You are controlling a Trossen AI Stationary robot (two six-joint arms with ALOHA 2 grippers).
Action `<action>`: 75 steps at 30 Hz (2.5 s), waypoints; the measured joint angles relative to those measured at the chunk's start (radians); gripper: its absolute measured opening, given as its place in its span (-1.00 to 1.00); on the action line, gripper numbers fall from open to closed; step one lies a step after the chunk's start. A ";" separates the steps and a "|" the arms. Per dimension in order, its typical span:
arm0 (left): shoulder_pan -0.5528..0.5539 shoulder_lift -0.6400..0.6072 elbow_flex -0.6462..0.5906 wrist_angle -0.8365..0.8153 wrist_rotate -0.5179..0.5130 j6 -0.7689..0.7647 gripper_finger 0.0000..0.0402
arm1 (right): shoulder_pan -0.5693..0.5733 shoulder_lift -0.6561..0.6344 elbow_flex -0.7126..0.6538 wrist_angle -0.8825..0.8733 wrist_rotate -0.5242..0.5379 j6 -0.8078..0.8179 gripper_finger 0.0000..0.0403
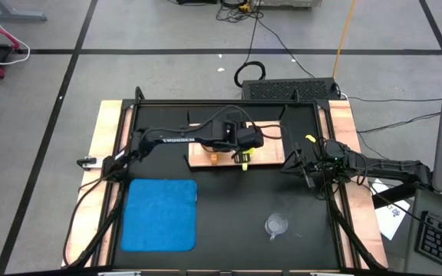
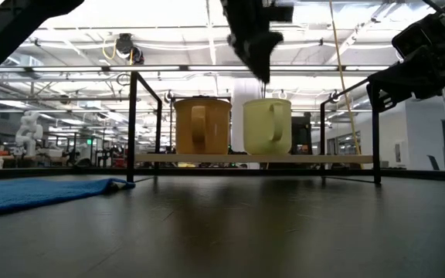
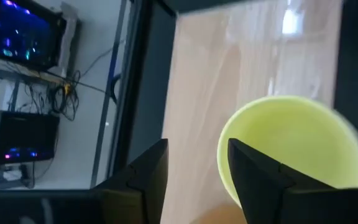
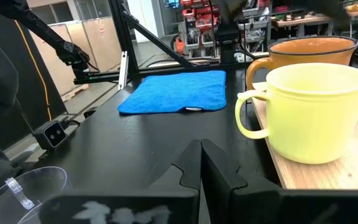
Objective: Stack small to large cups/mugs on shelf
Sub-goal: Put the transparent mug on the shelf
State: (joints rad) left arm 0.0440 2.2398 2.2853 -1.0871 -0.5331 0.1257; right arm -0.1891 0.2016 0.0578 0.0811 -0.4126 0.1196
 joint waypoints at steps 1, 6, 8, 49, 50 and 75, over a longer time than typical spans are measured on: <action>-0.004 0.000 0.030 -0.019 0.000 0.000 -0.16 | 0.000 0.000 0.000 0.000 0.000 0.000 -1.00; -0.014 -0.073 0.037 -0.041 0.018 -0.017 -0.23 | 0.000 0.000 0.000 -0.001 0.000 0.000 -1.00; -0.014 -0.123 0.031 -0.039 0.030 -0.034 -0.38 | 0.000 0.000 0.000 -0.002 0.000 0.000 -1.00; -0.045 -1.539 -1.798 1.226 0.346 -0.091 -1.00 | 0.017 0.009 0.000 0.025 -0.007 0.031 -1.00; -0.046 -1.555 -1.844 1.286 0.369 -0.095 -1.00 | 0.017 0.009 0.000 0.025 -0.007 0.028 -1.00; -0.045 -1.575 -2.275 1.798 0.578 -0.162 -1.00 | 0.017 0.009 0.000 0.090 -0.009 0.023 -1.00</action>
State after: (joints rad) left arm -0.0006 0.6652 0.0101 0.7108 0.0444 -0.0359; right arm -0.1719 0.2104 0.0578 0.1708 -0.4213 0.1428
